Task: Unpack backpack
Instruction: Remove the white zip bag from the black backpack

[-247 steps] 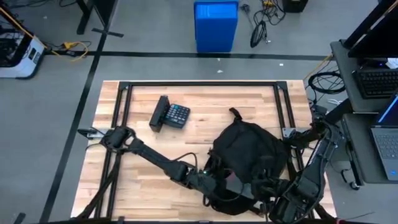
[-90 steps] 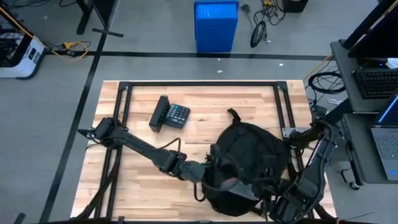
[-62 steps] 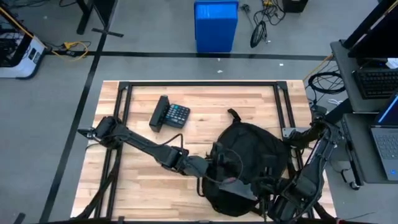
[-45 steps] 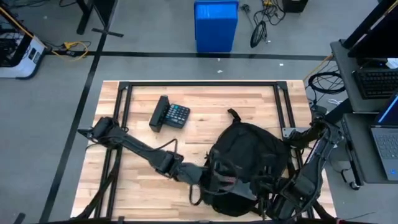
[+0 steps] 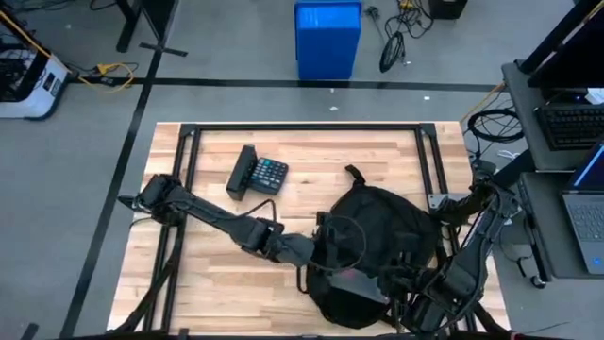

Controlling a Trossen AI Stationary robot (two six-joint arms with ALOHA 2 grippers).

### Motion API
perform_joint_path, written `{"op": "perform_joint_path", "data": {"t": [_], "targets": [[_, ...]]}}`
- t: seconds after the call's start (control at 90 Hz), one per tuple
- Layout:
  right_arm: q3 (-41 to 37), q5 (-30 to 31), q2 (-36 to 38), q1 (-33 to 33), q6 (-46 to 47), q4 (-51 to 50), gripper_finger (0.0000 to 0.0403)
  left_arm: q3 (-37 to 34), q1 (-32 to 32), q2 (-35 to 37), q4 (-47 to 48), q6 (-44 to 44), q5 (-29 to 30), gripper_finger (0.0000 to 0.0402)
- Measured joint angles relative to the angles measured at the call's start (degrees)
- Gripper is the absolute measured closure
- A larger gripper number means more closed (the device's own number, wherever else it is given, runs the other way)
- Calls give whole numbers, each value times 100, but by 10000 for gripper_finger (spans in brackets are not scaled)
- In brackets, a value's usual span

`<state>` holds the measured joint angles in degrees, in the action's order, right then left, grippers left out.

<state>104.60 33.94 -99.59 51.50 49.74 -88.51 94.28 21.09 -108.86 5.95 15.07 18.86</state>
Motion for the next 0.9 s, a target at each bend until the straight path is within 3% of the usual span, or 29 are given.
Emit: {"op": "perform_joint_path", "data": {"t": [0.256, 0.411, 0.544, 0.689, 0.844, 0.9], "targets": [[0, 1, 0, -57, 125, 76, 403, 0, -85, 4, 84, -57, -446, 360], [0, -55, 0, -57, 192, 87, 403, -4, 89, 150, 125, 6, -443, 380], [0, -78, 0, -84, 208, 72, 403, -2, 343, 294, 51, 75, -424, 354], [0, -89, 0, -114, 190, 43, 403, -2, 548, 293, 96, 81, -361, 292], [0, -92, 0, -131, 170, 48, 403, 1, 546, 185, 125, 62, 632, 215], [0, -93, 0, -143, 168, 53, 403, 0, 450, 94, 178, 40, 659, 189]]}}
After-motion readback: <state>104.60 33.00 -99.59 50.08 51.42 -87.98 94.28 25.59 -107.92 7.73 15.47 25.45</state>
